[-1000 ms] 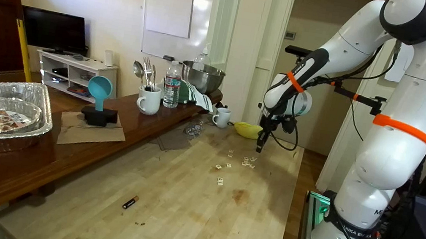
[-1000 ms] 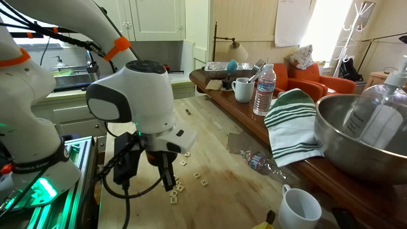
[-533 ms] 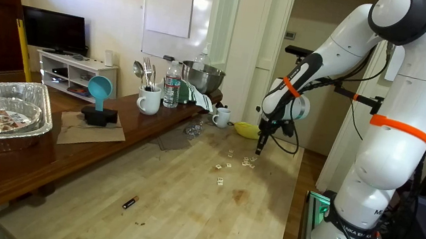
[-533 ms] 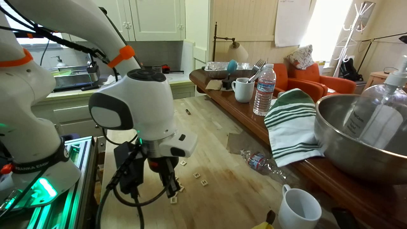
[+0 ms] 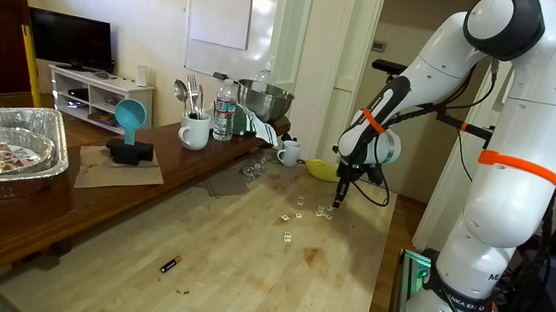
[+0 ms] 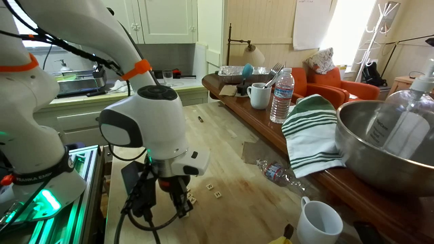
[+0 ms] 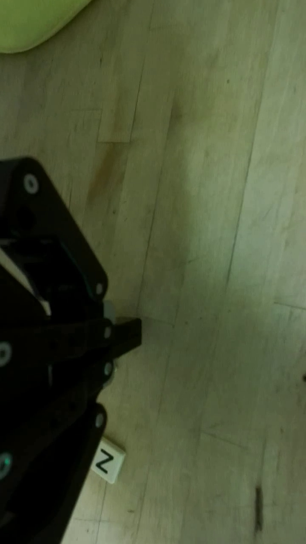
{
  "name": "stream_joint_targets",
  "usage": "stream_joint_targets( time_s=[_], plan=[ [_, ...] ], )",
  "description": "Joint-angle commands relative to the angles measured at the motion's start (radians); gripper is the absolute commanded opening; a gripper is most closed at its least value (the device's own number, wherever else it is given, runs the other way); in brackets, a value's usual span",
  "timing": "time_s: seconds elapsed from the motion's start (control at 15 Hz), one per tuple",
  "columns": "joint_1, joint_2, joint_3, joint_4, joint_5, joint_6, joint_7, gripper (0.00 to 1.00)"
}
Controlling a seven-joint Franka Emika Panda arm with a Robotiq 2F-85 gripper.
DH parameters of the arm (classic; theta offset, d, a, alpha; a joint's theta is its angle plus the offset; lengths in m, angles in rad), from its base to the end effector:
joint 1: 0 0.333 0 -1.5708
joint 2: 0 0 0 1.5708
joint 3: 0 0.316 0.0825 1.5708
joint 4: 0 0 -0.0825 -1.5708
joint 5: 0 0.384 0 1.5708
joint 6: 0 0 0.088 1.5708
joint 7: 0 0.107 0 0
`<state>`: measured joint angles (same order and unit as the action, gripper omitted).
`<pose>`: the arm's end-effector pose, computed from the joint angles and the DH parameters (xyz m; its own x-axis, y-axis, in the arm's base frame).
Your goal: Take two letter blocks out of the line and replace them with one letter block
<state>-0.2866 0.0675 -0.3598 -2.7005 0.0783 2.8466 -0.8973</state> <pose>0.3290 -0.2565 0.2174 0.9822 0.1792 0.0561 0.1757 -0.9825 0.0620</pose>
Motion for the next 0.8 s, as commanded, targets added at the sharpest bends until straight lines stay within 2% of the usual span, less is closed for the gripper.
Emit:
stream_joint_targets(
  time_s=[0.0,0.2,0.53,0.6,0.73],
  plan=[
    [-0.007,0.038,0.019,0.008,0.062,0.014,-0.077,0.00],
    [-0.004,0.048,0.019,0.016,0.062,-0.003,-0.097,0.00],
    [0.002,0.047,-0.022,-0.006,-0.083,-0.010,-0.016,0.00],
    [-0.027,0.039,-0.001,-0.013,-0.126,-0.015,0.009,0.00],
    [-0.031,0.025,-0.006,-0.030,-0.182,-0.018,0.044,0.00]
  ],
)
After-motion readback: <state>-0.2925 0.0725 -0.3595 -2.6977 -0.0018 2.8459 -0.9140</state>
